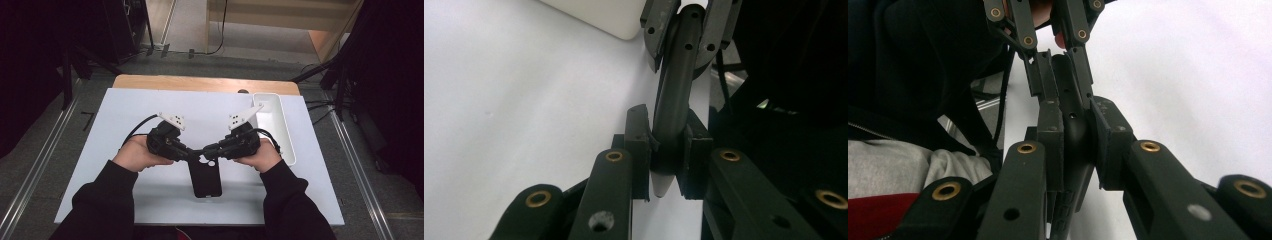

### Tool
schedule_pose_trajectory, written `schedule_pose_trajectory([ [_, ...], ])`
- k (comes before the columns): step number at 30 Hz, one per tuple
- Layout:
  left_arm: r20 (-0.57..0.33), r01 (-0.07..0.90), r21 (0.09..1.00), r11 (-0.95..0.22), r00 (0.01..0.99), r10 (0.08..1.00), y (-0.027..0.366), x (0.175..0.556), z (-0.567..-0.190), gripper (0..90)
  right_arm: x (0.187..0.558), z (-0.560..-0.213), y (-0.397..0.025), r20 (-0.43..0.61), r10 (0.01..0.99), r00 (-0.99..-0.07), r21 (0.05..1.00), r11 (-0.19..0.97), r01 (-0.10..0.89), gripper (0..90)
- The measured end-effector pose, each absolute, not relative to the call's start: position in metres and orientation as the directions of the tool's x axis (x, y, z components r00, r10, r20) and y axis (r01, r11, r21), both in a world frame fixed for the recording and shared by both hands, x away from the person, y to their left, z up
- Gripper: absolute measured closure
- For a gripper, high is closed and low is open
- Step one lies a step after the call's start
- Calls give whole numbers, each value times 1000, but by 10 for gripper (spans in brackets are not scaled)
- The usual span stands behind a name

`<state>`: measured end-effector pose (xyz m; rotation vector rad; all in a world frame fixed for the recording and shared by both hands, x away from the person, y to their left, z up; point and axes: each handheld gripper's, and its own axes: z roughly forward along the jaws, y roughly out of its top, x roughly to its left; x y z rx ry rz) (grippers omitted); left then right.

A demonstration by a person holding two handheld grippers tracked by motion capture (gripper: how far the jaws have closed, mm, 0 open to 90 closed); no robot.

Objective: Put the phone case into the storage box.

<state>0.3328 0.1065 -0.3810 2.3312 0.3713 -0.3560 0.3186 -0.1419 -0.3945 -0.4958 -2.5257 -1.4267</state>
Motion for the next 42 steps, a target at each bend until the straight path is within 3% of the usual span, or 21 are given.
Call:
schedule_pose_trajectory([
  [11, -404, 388, 612, -688, 902, 150, 107, 334, -377, 790, 318, -393, -143, 350, 178, -920, 793, 467, 392, 732],
  [14, -416, 408, 601, -687, 894, 167, 107, 334, -376, 791, 318, -394, -143, 391, 182, -902, 776, 461, 430, 651],
  [23, -417, 436, 599, -671, 886, 203, 114, 336, -372, 790, 313, -388, -146, 335, 249, -909, 803, 430, 413, 375],
  [35, -435, 521, 582, -624, 848, 303, 126, 341, -365, 790, 311, -390, -152, 324, 350, -879, 814, 371, 447, 171],
  [42, -423, 550, 586, -594, 834, 355, 132, 344, -362, 789, 311, -398, -153, 316, 435, -843, 832, 301, 467, 0],
])
